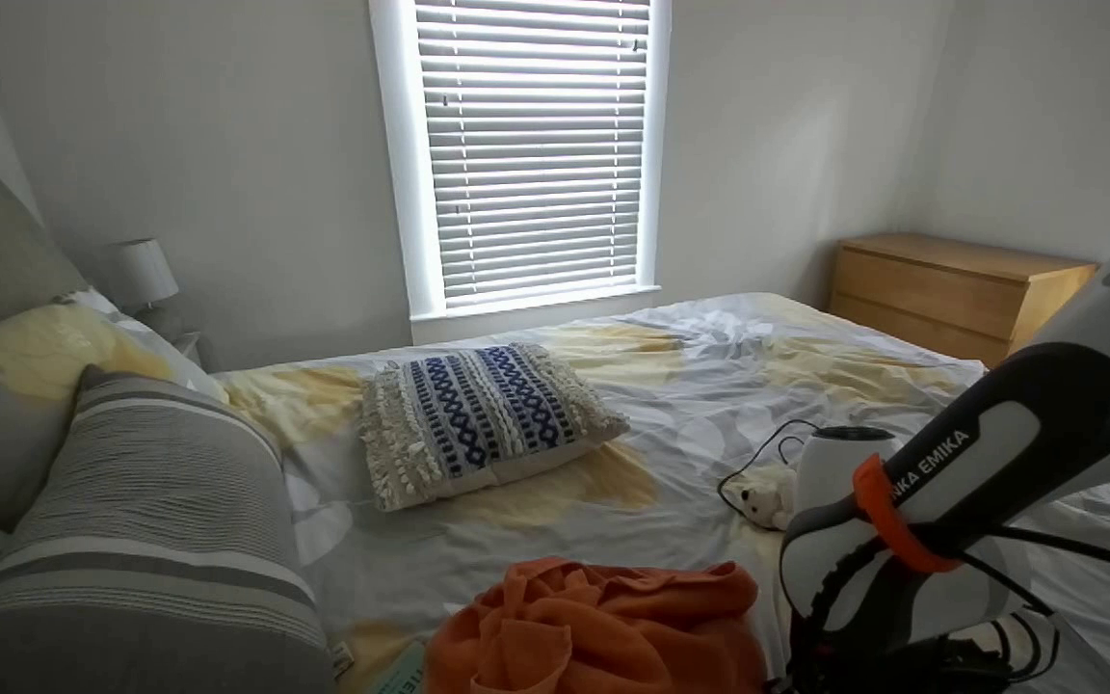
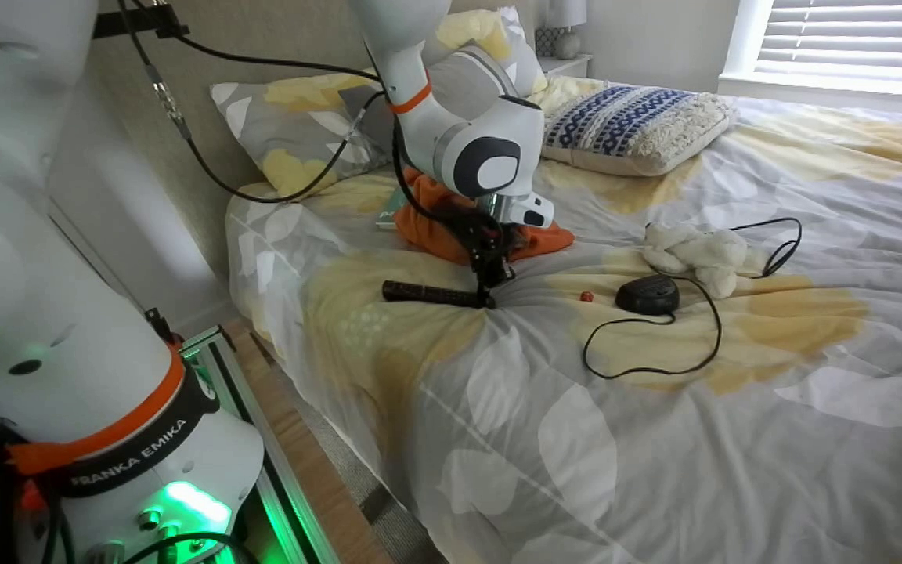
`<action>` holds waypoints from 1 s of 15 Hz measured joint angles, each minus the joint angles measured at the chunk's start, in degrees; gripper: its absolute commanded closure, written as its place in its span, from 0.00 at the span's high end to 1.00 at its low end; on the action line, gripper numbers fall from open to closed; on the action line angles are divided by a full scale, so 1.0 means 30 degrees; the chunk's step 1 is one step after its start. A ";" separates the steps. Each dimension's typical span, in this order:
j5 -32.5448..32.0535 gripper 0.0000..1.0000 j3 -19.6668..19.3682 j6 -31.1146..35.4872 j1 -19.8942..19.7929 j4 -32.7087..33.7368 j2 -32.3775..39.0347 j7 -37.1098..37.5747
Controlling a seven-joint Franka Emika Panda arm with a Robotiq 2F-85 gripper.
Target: Push the topmost button on the black remote
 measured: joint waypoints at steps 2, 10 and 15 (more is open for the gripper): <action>0.0000 0.00 -0.0033 -0.0302 0.0004 0.0181 0.0056 -0.0008; -0.0123 0.00 -0.1803 0.1044 0.1874 -0.2018 -0.1869 0.3545; -0.2127 0.27 -0.4754 0.3393 0.4794 -0.5852 -0.4706 0.7638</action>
